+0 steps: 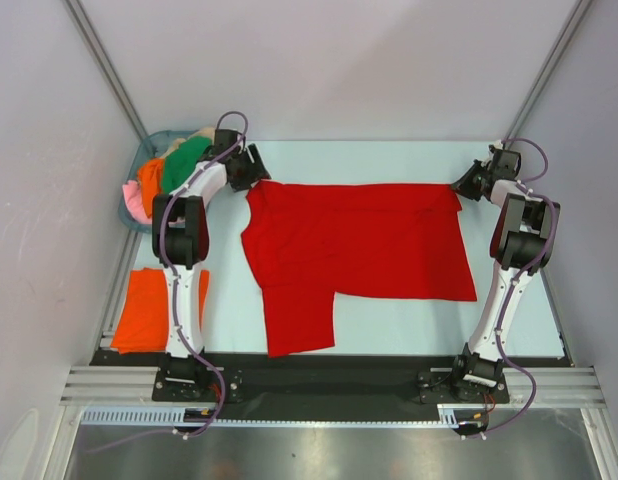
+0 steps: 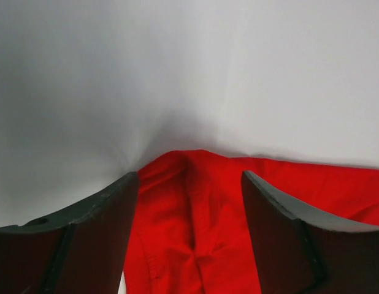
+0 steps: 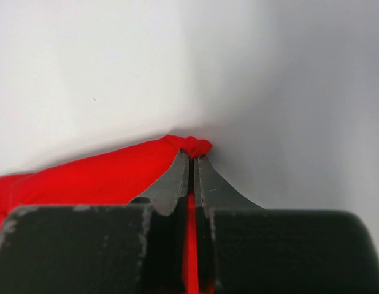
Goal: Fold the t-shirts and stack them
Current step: Fold the tshirt
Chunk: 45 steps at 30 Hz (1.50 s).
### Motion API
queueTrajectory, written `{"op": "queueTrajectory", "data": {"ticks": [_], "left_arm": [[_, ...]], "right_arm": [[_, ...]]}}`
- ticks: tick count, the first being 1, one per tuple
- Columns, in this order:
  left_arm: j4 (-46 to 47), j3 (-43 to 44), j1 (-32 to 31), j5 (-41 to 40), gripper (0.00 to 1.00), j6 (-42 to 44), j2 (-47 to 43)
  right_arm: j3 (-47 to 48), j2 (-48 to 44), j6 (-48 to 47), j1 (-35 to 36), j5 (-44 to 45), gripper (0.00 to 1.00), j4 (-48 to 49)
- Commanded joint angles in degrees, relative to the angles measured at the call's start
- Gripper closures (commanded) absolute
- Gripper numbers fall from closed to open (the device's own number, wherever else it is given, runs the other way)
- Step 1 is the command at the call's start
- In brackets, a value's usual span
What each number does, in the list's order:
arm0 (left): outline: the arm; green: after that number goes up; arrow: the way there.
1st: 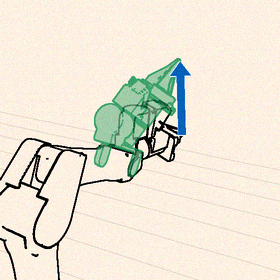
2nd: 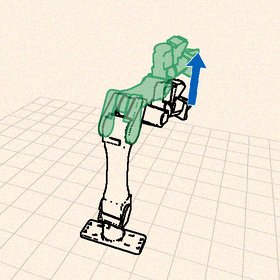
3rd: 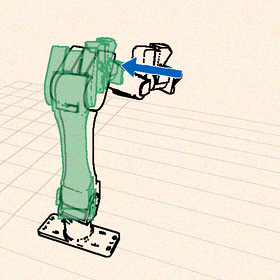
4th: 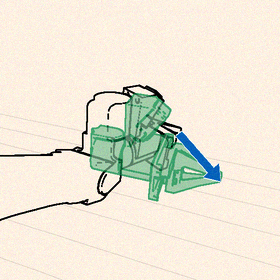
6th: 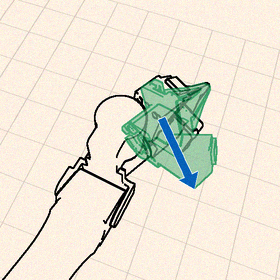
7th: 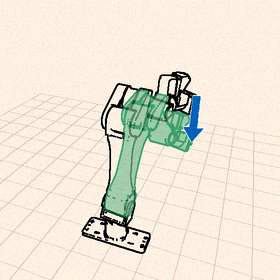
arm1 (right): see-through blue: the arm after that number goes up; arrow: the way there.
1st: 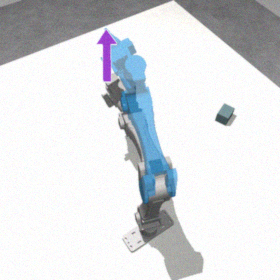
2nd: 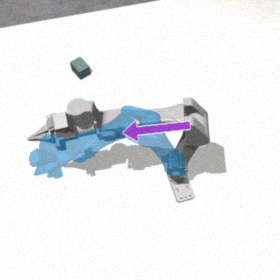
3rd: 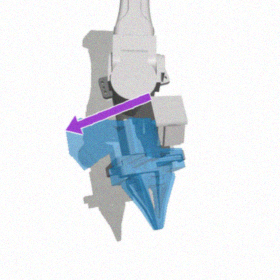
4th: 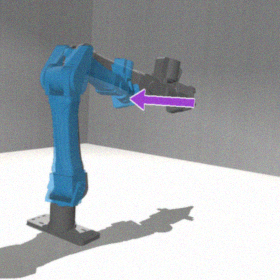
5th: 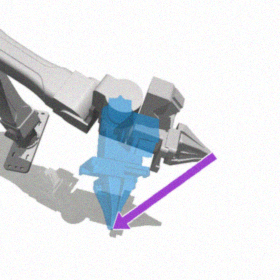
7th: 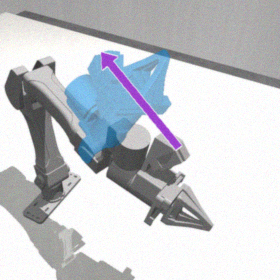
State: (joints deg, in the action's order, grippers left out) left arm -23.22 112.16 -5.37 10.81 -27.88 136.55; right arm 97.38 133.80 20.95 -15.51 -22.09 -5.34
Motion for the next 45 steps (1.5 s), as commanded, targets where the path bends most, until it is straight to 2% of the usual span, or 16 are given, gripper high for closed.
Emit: {"op": "queueTrajectory", "data": {"ticks": [1,7,11,12,14,15,17,20,22,27,28,29,32,37,41,45], "left_arm": [[1.87,0.16,-0.17,0.52,0.26,2.92,-3.49],[-3.05,4.9,-0.52,-0.26,0.23,3.09,0.73],[-6.22,9.74,-1.14,0.61,0.3,3.8,3.63],[-6.57,10.27,-1.14,0.88,0.37,3.71,4.42],[-7.1,11.85,-1.14,1.23,0.41,3.53,5.21],[-7.97,12.64,-1.14,1.49,0.47,3.53,5.74],[-9.2,14.65,-1.14,2.72,0.53,3.27,7.14],[-9.47,14.49,-1.4,1.6,0.45,3.79,6.71],[-9.65,14.05,-1.75,0.53,0.45,4.84,6.1],[-10.79,14.05,-1.75,0.0,0.59,5.82,6.45],[-10.7,14.23,-1.75,0.09,0.65,5.99,6.53],[-10.79,14.58,-1.75,0.18,0.77,6.08,6.88],[-10.7,16.16,-1.75,-1.66,1.0,5.91,7.41],[-8.25,14.42,-1.05,-8.78,1.0,3.19,6.27],[-0.89,10.19,0.44,-4.15,1.0,-2.17,5.57],[1.16,10.01,0.53,-3.34,1.0,-4.02,6.53]], "right_arm": [[-1.06,0.85,-0.82,-0.4,1.61,1.0,-1.25],[-1.41,0.59,-0.91,-0.49,1.08,1.0,-0.99],[-1.41,0.76,-0.65,-0.58,0.82,1.0,-0.72],[-1.32,0.85,-0.65,-0.58,0.82,1.0,-0.72],[-1.32,0.76,-0.73,-0.58,0.82,1.0,-0.81],[-1.32,0.76,-0.74,-0.58,0.82,1.0,-0.81],[-1.49,0.76,-0.74,-0.58,0.73,1.0,-0.81],[-1.32,0.76,-0.74,-0.58,0.64,1.0,-0.63],[-1.41,0.85,-0.65,-0.66,0.47,1.0,-0.72],[-1.49,0.76,-0.47,-0.75,0.38,1.0,-0.46],[-1.49,0.76,-0.56,-0.75,0.29,1.0,-0.46],[-1.49,0.76,-0.47,-0.75,0.38,1.0,-0.46],[-1.58,0.76,-0.3,-0.75,0.82,1.0,-0.54],[-1.5,0.76,0.67,-0.66,3.36,1.0,-0.72],[-1.67,0.67,1.11,-0.66,4.95,1.0,-0.63],[-1.15,0.76,1.9,-0.58,5.91,1.0,-0.55]]}}
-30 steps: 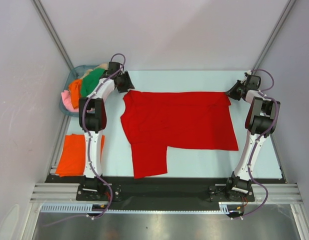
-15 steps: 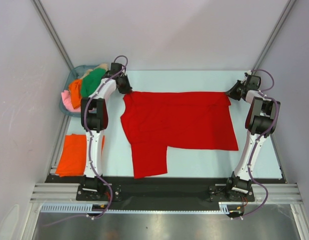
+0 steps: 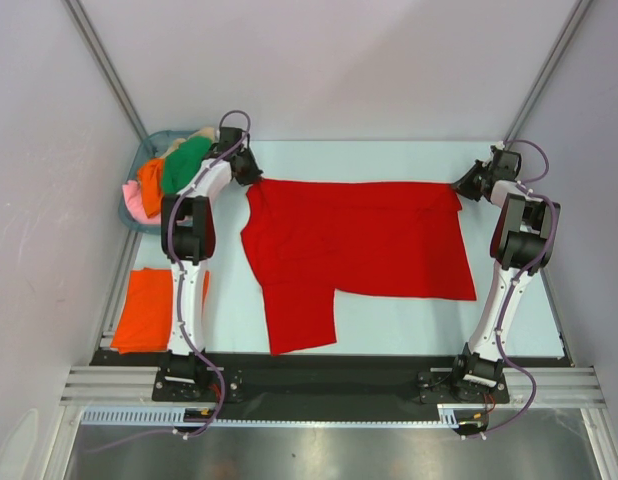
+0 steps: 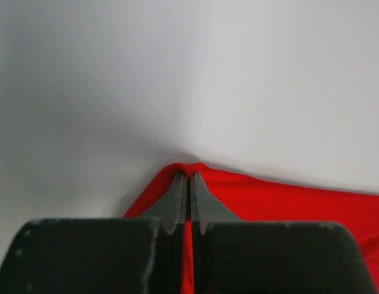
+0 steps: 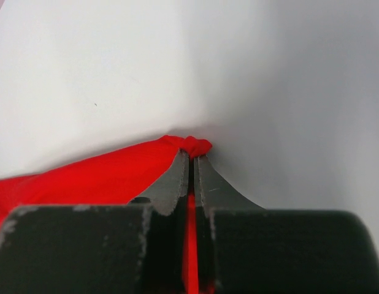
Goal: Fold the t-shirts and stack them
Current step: Fold the tshirt
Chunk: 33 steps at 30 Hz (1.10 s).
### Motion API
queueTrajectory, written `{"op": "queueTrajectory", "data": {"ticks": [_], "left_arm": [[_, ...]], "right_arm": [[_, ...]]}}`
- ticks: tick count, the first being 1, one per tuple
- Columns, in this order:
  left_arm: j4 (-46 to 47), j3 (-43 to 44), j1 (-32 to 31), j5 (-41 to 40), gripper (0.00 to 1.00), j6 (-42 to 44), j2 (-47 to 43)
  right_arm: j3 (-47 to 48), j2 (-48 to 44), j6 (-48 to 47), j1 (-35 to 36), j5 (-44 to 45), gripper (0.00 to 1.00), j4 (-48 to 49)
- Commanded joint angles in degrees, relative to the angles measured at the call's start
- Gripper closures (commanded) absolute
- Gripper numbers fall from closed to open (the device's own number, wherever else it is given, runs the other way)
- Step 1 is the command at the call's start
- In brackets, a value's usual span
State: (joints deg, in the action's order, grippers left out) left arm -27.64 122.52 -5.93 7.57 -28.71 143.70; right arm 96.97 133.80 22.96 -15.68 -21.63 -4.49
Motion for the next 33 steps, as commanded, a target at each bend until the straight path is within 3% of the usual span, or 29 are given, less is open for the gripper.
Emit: {"op": "queueTrajectory", "data": {"ticks": [1,11,12,13,14,15,18,21,24,27,28,33], "left_arm": [[5.84,-0.18,1.1,0.07,1.0,-3.37,-0.44],[6.99,-1.67,2.07,-0.73,1.0,-2.14,-2.37],[6.55,-1.32,2.15,-0.11,0.96,-1.62,-2.28],[4.98,-0.19,2.15,-0.19,0.89,-1.27,-2.37],[4.44,0.17,2.07,-0.1,0.74,-0.91,-2.63],[4.44,0.09,1.89,0.07,0.7,0.22,-3.77],[3.3,-0.44,1.1,-0.19,0.54,2.07,-5.97],[1.1,-1.49,0.31,-3.52,0.38,3.56,-10.53],[-1.8,-3.95,-0.48,-9.75,0.29,5.15,-16.94],[-2.95,-12.01,-2.23,-15.91,0.27,4.63,-27.22],[-3.21,-18.31,-2.94,-17.84,0.27,3.84,-30.81],[-3.56,-41.8,-10.93,-23.21,0.28,-4.74,-52.85]], "right_arm": [[-0.38,1.11,0.24,-0.4,5.98,1.0,-1.48],[1.64,2.17,1.83,-0.49,9.41,1.0,-4.38],[2.17,2.52,1.39,-0.4,9.24,1.0,-4.91],[2.96,2.61,1.39,-0.31,9.58,0.95,-6.83],[4.18,2.7,1.12,-0.14,9.85,0.85,-7.54],[4.8,2.52,0.16,-0.05,9.94,0.69,-8.16],[5.77,0.6,-0.9,0.21,10.38,0.45,-10.45],[8.31,-1.16,-2.13,0.21,12.39,0.32,-15.09],[9.38,-5.37,-3.1,0.13,21.23,0.27,-21.51],[8.24,-12.14,-2.83,1.0,30.04,0.22,-29.24],[5.89,-16.33,-2.75,1.53,33.81,0.21,-31.96],[-8.08,-31.64,-1.34,4.69,35.43,0.2,-35.5]]}}
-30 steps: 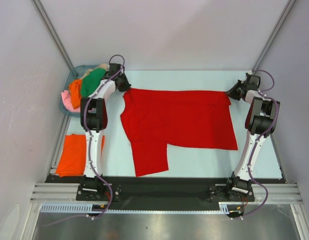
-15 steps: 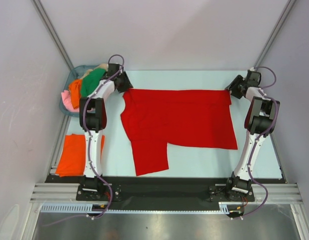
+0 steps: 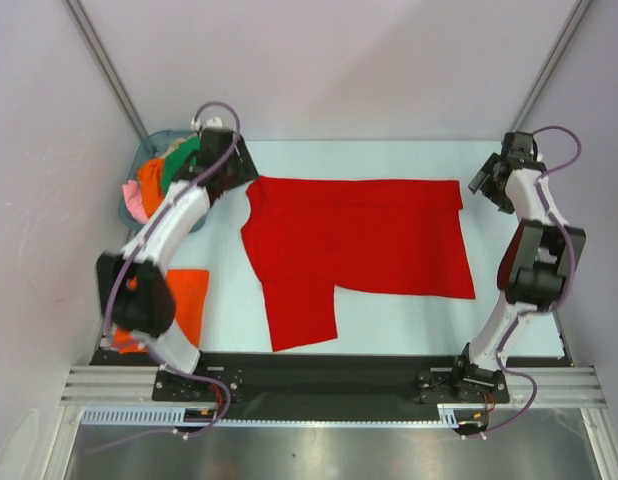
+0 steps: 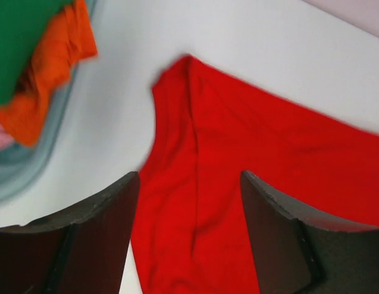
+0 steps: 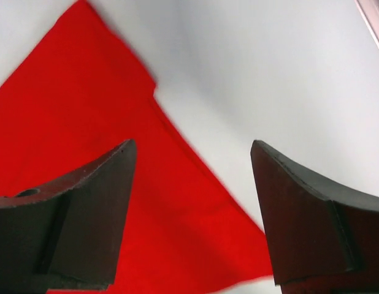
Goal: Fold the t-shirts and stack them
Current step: Fold the tshirt
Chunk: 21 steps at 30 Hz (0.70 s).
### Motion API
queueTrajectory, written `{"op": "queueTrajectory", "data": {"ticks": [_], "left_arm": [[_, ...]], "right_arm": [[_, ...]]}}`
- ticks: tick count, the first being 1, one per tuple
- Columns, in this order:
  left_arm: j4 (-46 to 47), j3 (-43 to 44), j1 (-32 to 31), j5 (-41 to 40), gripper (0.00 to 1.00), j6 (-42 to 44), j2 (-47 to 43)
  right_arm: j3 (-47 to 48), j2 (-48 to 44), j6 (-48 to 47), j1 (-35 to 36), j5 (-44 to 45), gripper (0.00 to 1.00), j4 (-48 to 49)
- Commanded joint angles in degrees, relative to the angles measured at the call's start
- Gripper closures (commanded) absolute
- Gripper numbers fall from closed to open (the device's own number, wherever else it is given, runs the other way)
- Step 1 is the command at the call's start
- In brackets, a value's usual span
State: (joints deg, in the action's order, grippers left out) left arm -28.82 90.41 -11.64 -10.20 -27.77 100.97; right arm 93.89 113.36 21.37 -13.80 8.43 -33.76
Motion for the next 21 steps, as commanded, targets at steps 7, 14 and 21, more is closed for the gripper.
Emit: {"op": "queueTrajectory", "data": {"ticks": [7,14,21], "left_arm": [[-8.26,-41.23,-22.53,-9.74,0.33,-17.39,-31.66],[-10.73,-52.27,-35.54,-13.62,0.36,-30.58,-38.49],[-4.17,-55.07,-37.93,-11.61,0.34,-34.28,-30.22]], "right_arm": [[-27.25,-36.69,5.43,17.73,-1.13,0.21,-6.4],[-37.98,-46.47,9.83,29.89,-0.08,0.22,-10.36],[-44.75,-49.64,9.75,24.28,-3.67,0.2,-10.89]]}}
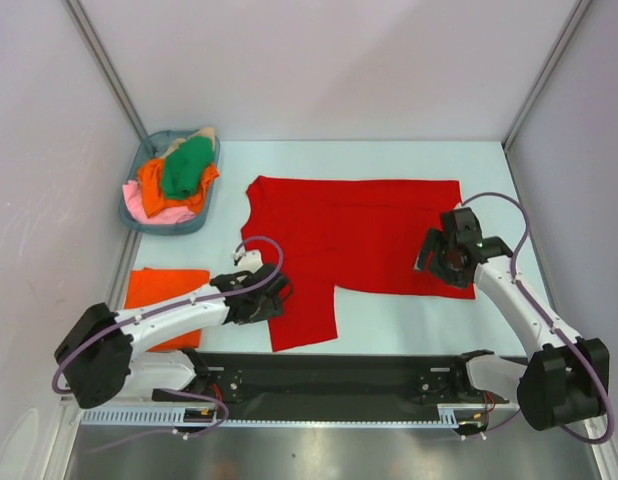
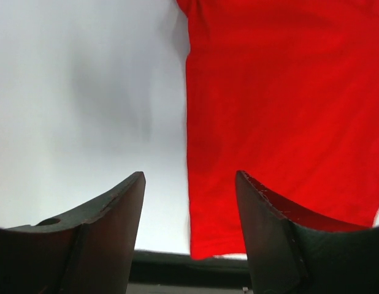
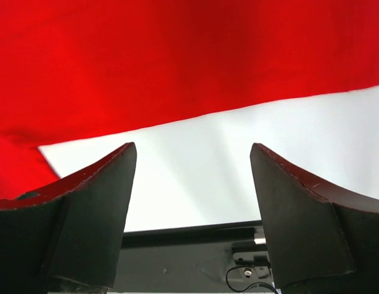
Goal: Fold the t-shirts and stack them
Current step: Fold the tshirt
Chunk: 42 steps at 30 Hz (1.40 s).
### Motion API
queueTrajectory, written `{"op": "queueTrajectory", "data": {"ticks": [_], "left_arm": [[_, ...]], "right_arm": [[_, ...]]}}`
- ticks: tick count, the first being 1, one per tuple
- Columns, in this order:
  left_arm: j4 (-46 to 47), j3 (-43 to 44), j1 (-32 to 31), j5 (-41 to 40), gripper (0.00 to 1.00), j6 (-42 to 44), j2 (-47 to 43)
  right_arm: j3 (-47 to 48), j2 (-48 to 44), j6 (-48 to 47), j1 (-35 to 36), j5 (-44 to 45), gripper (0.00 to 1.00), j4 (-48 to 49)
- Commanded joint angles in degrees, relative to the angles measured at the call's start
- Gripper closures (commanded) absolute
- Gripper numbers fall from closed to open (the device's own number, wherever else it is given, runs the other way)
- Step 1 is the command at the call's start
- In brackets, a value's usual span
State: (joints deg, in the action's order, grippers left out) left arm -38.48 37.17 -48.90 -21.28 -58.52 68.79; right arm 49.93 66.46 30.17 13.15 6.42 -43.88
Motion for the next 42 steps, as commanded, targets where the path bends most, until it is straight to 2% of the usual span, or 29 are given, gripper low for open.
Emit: {"op": "queueTrajectory", "data": {"ticks": [1,6,9,12,13,14,19,21,22,23,26,29,33,42], "left_arm": [[6.65,-2.97,-0.67,0.0,0.36,-3.44,2.48],[11.56,-5.26,-0.58,1.5,0.39,-4.76,6.34],[14.3,-4.48,-0.58,1.94,0.46,-2.91,8.72],[16.07,-5.35,-0.58,4.4,0.65,-2.65,11.62],[15.98,-5.96,-0.58,4.84,0.75,-2.91,12.76],[16.15,-6.4,-0.58,5.02,0.78,-3.61,13.03],[17.56,-7.64,-0.66,4.76,1.0,-1.69,11.63],[16.6,-7.11,-0.93,3.0,1.0,0.77,8.38],[16.42,-6.41,-1.36,2.39,1.0,2.34,7.24],[16.16,-6.15,-1.46,1.6,1.0,3.06,4.97],[15.71,-5.0,-1.63,1.24,1.0,5.6,1.88],[15.8,-4.21,-1.72,0.97,1.0,8.15,-1.29],[18.17,-4.73,-1.81,1.68,1.0,10.71,-4.89],[19.06,-7.2,-1.72,1.5,1.0,11.85,-9.29]], "right_arm": [[-1.85,-3.08,0.85,-3.56,-2.19,0.21,-0.77],[-3.61,-5.9,1.37,-8.66,-3.43,0.21,-1.65],[-4.4,-5.64,2.87,-10.16,-1.58,0.21,-1.83],[-4.67,-2.93,5.24,-12.44,1.39,0.2,-3.75],[-4.49,-2.13,6.38,-12.7,1.93,0.2,-4.37],[-4.49,-1.16,6.65,-15.32,2.2,0.19,-4.72],[-7.29,-0.71,11.12,-19.21,4.04,0.21,-3.94],[-8.01,-1.76,12.18,-20.78,5.36,0.24,-3.5],[-8.53,-2.9,12.8,-21.32,6.06,0.28,-3.5],[-8.97,-3.43,14.11,-22.1,6.67,0.36,-3.41],[-10.99,-4.05,15.44,-24.74,5.54,0.45,-1.04],[-12.39,-3.7,14.92,-25.62,6.94,0.46,1.5],[-15.48,-2.65,12.46,-28.09,3.26,0.49,11.69],[-17.32,3.06,13.77,-28.44,2.2,0.5,19.0]]}}
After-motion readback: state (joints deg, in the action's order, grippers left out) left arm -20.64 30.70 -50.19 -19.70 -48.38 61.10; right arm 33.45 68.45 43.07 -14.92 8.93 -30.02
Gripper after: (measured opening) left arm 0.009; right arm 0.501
